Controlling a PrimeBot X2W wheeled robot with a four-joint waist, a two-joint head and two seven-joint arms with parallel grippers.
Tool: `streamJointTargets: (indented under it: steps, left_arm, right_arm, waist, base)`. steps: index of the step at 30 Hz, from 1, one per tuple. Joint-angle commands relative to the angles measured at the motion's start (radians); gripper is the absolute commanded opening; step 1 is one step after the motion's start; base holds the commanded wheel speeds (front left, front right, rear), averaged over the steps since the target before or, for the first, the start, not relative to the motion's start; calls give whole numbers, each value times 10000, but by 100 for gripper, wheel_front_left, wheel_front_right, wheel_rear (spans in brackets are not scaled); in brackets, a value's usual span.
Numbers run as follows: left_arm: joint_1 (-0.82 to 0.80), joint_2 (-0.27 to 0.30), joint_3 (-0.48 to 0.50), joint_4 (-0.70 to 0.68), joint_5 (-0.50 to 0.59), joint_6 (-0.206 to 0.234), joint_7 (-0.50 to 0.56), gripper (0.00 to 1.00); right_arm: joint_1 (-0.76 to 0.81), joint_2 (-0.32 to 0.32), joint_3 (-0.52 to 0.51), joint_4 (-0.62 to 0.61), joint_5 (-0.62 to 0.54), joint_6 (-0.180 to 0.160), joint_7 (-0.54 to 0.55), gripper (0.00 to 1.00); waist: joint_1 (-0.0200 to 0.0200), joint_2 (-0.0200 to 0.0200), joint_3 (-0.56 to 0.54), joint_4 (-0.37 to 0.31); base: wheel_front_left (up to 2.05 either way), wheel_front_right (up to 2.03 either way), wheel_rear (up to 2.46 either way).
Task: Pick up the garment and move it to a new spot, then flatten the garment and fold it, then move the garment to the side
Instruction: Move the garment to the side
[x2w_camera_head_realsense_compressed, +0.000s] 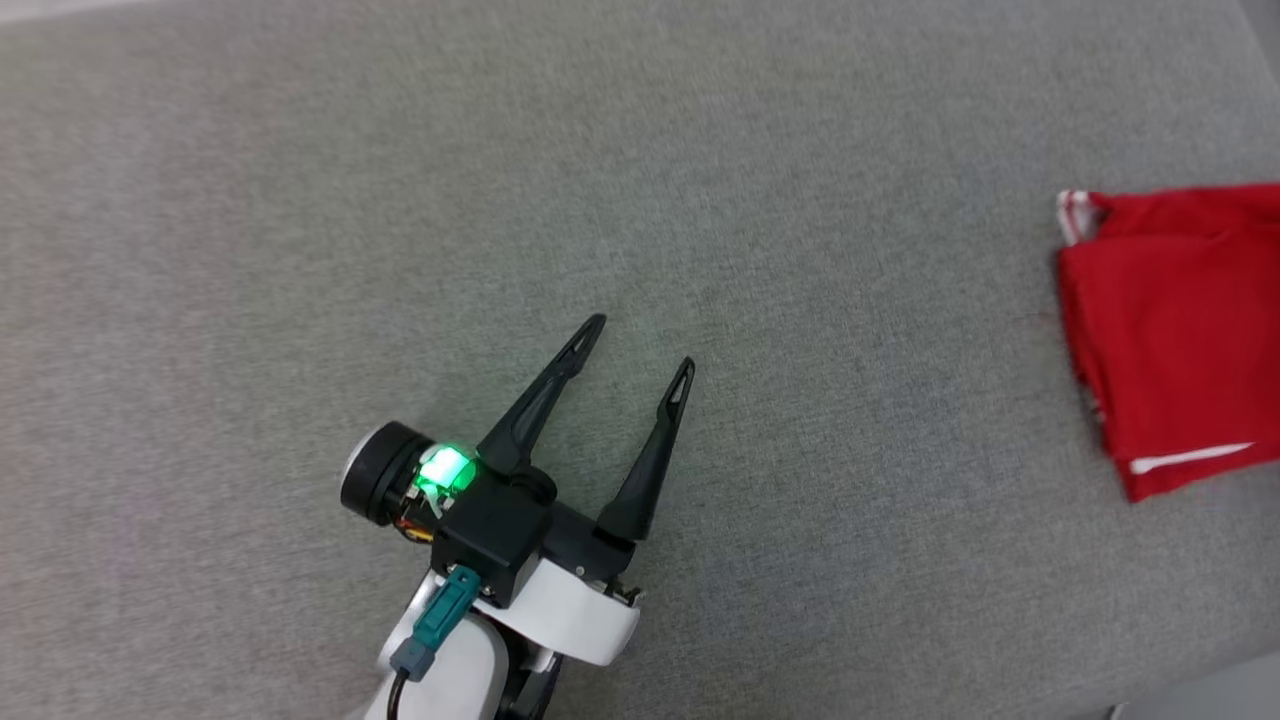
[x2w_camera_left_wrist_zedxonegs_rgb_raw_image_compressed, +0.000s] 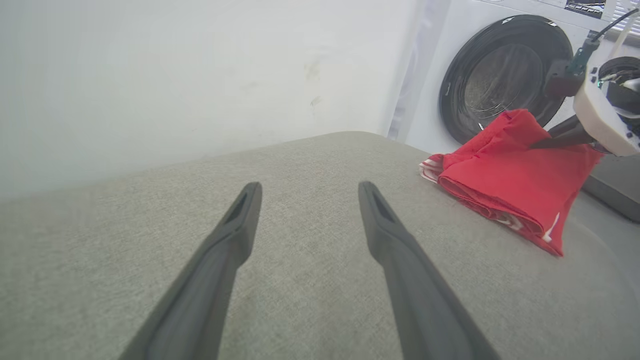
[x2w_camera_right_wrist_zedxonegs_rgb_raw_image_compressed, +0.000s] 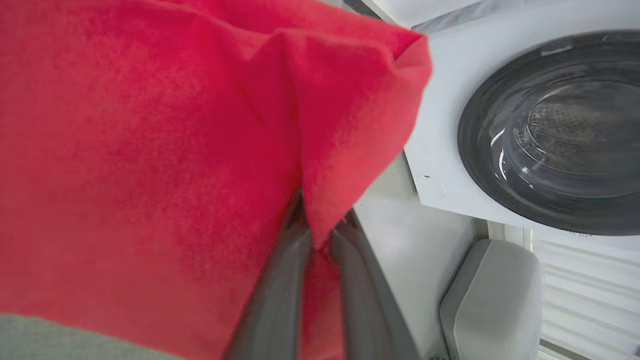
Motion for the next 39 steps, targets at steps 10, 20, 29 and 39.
streamJointTargets:
  steps: [10, 20, 29, 39]
  left_arm:
    - [-515, 265, -112, -730, 310, 78, -20, 100]
    - [-519, 264, -126, -678, 138, 197, -19, 100]
    - [-51, 89, 322, 47, -489, 396, -20, 100]
    - [1304, -120, 1637, 772, -1157, 565, -20, 100]
  right_arm:
    - [-1865, 548, -929, 3046, -891, -20, -2154, 0]
    - [-2612, 1294, -1498, 4804, -2076, -20, -3065, 100]
    - [-2499, 1587, -1713, 4851, -2608, -20, -3424, 100]
    - [-987, 2873, -2774, 2989, -964, -20, -4736, 100]
  waist:
    - [-1, 0, 1334, -137]
    - [-1, 0, 1207, 79]
    - [-1, 0, -353, 356]
    - [-1, 0, -2823, 921]
  base:
    - [0, 0, 0]
    - [0, 0, 0]
    - [0, 0, 0]
    - [0, 0, 0]
